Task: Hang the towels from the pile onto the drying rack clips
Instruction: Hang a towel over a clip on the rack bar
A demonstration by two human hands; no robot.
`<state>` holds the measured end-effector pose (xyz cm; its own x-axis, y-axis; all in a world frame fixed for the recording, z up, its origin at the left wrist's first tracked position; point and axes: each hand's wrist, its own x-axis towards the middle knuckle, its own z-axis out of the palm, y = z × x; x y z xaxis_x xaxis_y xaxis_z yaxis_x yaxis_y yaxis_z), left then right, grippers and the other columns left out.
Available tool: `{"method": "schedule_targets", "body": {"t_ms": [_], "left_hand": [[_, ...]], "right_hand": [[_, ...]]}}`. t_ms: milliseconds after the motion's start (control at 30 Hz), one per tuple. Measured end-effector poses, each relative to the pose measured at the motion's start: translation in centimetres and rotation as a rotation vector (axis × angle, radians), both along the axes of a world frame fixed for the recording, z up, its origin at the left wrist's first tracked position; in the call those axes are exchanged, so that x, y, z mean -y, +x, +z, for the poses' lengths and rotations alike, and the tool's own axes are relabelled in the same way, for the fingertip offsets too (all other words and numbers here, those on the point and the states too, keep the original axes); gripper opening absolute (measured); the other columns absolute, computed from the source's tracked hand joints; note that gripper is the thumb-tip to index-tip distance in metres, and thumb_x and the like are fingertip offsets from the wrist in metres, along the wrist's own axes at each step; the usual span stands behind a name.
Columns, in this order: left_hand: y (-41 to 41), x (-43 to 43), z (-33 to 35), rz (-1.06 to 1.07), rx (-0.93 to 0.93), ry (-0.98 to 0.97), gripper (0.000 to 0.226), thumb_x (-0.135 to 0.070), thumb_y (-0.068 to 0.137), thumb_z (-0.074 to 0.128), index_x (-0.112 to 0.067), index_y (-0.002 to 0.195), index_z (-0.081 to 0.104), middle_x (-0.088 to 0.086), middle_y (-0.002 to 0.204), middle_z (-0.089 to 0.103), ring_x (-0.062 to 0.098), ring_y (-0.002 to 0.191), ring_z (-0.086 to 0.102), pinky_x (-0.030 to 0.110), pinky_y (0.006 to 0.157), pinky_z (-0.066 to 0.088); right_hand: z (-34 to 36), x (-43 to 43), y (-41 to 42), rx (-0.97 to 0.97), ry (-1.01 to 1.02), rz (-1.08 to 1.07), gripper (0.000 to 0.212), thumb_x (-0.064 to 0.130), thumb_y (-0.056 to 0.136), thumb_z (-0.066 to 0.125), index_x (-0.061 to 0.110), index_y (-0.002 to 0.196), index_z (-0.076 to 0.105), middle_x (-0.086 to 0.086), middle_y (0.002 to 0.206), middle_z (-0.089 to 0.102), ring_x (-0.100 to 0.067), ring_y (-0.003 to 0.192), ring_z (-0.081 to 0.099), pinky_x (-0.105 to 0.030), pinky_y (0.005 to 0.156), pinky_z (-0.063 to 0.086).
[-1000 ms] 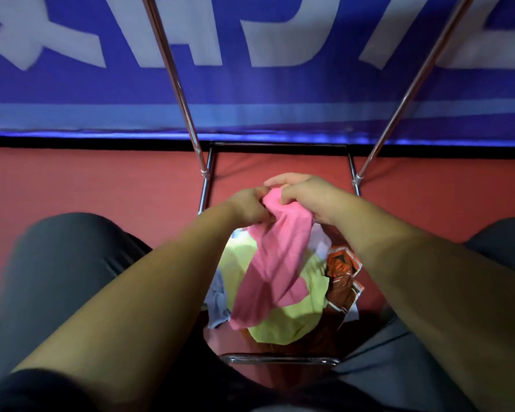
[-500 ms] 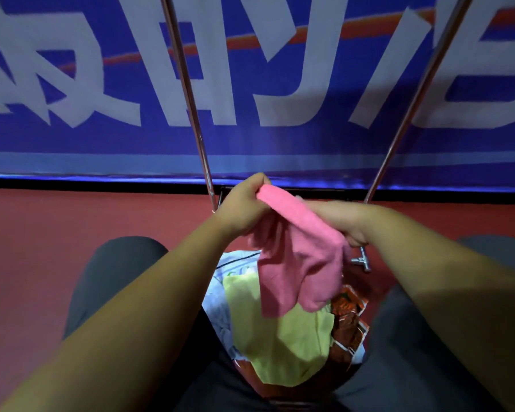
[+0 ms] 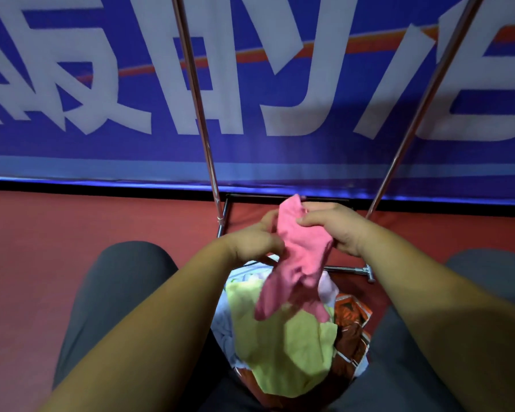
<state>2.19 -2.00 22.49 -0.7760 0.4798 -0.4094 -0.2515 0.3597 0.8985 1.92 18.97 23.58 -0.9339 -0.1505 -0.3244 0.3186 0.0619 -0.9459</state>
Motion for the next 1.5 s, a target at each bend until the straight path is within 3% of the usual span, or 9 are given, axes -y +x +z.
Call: {"method": "schedule_targets", "body": {"t_ms": [133,233,367,667,800,900,1067,1233,1500], "left_hand": [[-0.6,-0.8,-1.4,0.120,-0.086,0.014,0.101,0.009,0.089,0.070,-0.043,0.161,0.023,0.008,0.112,0.069,0.024,0.087,0.063,0.040,0.074,0.056],[-1.2,-0.6,-1.1,0.082,-0.089,-0.020,0.055,0.004,0.086,0.074,-0.024,0.131,0.061,0.007,0.099,0.067,0.020,0.082,0.062,0.031,0.071,0.052],[-1.6,-0.9,-1.0,0.219,-0.202,-0.032,0.025,-0.002,0.085,0.084,-0.011,0.092,0.062,-0.001,0.076,0.063,0.001,0.060,0.054,0.014,0.056,0.044],[-2.1,-0.4,-0.8,0.441,-0.215,0.244,0.012,-0.003,0.094,0.076,-0.007,0.105,0.075,0.007,0.089,0.077,0.016,0.079,0.068,0.027,0.072,0.058],[-2.0,-0.7,-1.2,0.371,-0.372,0.155,0.009,-0.008,0.097,0.075,-0.011,0.104,0.079,0.000,0.091,0.078,0.007,0.082,0.066,0.022,0.082,0.054],[-1.9,-0.8,-1.5,0.322,-0.420,0.149,0.010,-0.006,0.096,0.075,-0.010,0.102,0.081,0.003,0.098,0.081,0.009,0.090,0.069,0.031,0.094,0.056],[-1.7,-1.3,-1.7,0.338,-0.365,0.210,0.012,-0.006,0.095,0.076,-0.007,0.107,0.080,0.000,0.097,0.079,0.005,0.088,0.070,0.023,0.089,0.056],[-2.3,-1.1,-2.6,0.337,-0.304,0.032,0.034,-0.046,0.100,0.071,-0.013,0.109,0.072,-0.004,0.097,0.076,0.005,0.082,0.065,0.026,0.079,0.054],[-3.7,0.9,-3.0,0.089,-0.433,-0.400,0.025,-0.041,0.094,0.078,-0.018,0.099,0.073,-0.001,0.081,0.071,0.024,0.073,0.070,0.028,0.063,0.051]], "right_hand": [[0.1,0.3,0.7,-0.025,-0.001,0.148,0.042,-0.016,0.089,0.054,0.015,0.086,0.084,-0.009,0.089,0.080,-0.017,0.084,0.073,-0.027,0.080,0.058],[-0.1,0.1,0.6,-0.042,-0.030,0.112,0.047,-0.016,0.089,0.048,0.014,0.071,0.079,-0.004,0.076,0.075,-0.013,0.072,0.070,-0.021,0.068,0.057],[-1.3,-1.1,-0.3,-0.033,-0.019,-0.056,0.042,-0.011,0.086,0.048,0.014,0.069,0.077,-0.006,0.075,0.071,-0.021,0.075,0.065,-0.031,0.074,0.052],[-2.8,-1.8,-0.4,0.073,0.323,-0.094,0.024,0.000,0.086,0.059,0.019,0.078,0.071,0.003,0.061,0.061,-0.014,0.053,0.051,-0.018,0.047,0.036],[-2.4,-0.6,-0.6,0.004,0.247,0.093,0.029,0.020,0.082,0.081,0.024,0.109,0.069,0.003,0.094,0.072,-0.011,0.080,0.061,-0.028,0.069,0.046],[-2.6,0.0,-0.7,-0.018,0.215,0.170,0.034,0.046,0.075,0.086,0.025,0.095,0.069,0.002,0.087,0.072,-0.016,0.083,0.064,-0.035,0.078,0.049],[-4.0,0.4,-1.1,-0.008,0.148,0.196,0.037,0.037,0.085,0.089,0.008,0.099,0.071,-0.005,0.087,0.069,-0.018,0.080,0.061,-0.034,0.073,0.050],[-3.4,0.4,-1.7,-0.173,0.188,-0.062,0.016,0.023,0.099,0.076,0.019,0.085,0.068,-0.002,0.071,0.059,-0.010,0.060,0.047,-0.024,0.054,0.038],[-3.3,-4.3,-4.6,-0.353,0.411,-0.687,0.020,0.030,0.104,0.066,0.019,0.088,0.059,0.004,0.075,0.057,-0.014,0.071,0.050,-0.031,0.068,0.040]]}}
